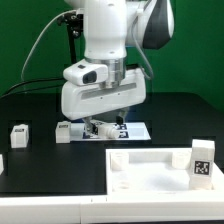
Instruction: Assemble square table
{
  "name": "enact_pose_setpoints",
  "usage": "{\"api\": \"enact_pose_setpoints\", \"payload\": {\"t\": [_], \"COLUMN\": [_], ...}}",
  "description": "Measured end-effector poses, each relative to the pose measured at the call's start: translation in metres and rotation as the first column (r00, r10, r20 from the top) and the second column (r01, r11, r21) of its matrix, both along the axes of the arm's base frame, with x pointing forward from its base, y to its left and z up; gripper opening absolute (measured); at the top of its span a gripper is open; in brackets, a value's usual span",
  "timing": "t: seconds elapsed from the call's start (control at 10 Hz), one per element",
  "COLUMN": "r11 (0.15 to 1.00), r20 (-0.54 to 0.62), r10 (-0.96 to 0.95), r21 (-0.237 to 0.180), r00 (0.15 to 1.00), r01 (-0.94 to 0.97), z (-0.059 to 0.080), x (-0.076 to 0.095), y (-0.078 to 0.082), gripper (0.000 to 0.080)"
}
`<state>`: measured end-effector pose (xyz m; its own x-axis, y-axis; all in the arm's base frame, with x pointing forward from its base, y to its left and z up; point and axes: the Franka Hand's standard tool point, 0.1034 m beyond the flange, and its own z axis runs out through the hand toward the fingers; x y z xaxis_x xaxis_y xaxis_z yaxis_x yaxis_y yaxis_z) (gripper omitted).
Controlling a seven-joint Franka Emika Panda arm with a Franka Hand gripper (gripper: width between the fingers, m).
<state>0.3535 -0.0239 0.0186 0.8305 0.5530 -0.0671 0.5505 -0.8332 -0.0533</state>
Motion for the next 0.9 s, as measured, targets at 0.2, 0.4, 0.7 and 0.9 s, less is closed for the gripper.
{"api": "enact_pose_setpoints", "payload": {"t": [0.2, 0.4, 0.7, 0.9], "r11": [0.999, 1.0, 1.0, 0.995], "r20": [-0.01, -0.015, -0.015, -0.019], "r10": [0.039, 0.027, 0.024, 0.101], "r21": [-0.002, -0.002, -0.003, 0.011], "r00": [0.999, 1.0, 1.0, 0.995], "r01": [-0.039, -0.027, -0.024, -0.101], "z": [-0.007, -0.008, -0.008, -0.005], "x": [-0.012, -0.014, -0.015, -0.007], "y": [-0.016, -0.016, -0.017, 0.0], "gripper": [0.0648, 0.0637, 0.0286, 0.0281]}}
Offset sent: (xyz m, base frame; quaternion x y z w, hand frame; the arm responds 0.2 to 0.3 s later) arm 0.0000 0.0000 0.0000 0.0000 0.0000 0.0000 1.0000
